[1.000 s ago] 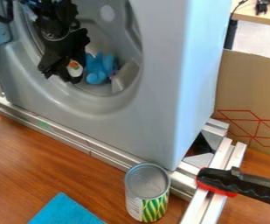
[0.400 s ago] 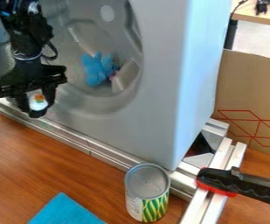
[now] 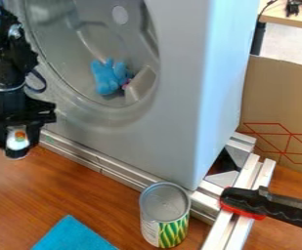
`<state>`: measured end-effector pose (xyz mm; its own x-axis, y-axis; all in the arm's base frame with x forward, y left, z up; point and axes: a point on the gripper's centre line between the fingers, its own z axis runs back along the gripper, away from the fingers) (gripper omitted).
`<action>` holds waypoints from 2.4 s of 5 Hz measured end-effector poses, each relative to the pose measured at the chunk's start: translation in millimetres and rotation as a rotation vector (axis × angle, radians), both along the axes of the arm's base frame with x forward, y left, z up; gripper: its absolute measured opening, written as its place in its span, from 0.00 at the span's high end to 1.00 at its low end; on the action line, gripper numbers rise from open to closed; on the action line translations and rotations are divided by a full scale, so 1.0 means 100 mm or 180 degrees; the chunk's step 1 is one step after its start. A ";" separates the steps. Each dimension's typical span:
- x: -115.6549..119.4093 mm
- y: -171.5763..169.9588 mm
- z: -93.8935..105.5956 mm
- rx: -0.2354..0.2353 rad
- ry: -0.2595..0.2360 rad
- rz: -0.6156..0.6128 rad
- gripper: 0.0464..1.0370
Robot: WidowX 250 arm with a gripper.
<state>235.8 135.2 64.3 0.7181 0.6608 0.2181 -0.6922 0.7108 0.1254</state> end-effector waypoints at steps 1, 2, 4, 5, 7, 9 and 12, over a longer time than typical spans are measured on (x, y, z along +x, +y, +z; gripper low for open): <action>-0.10 0.20 -0.07 0.0034 0.0045 -0.0248 0.46; -0.21 0.39 -0.27 -0.0129 0.0193 -0.0523 0.46; -0.38 0.64 -0.60 -0.0456 0.0409 -0.0950 0.46; -0.44 0.67 -0.75 -0.0567 0.0508 -0.1091 0.46; -0.46 0.63 -0.88 -0.0576 0.0488 -0.1435 0.46; -0.54 0.46 -0.78 -0.0676 0.0420 -0.1445 0.10; -0.27 0.01 -0.03 -0.0532 0.0215 -0.1974 0.04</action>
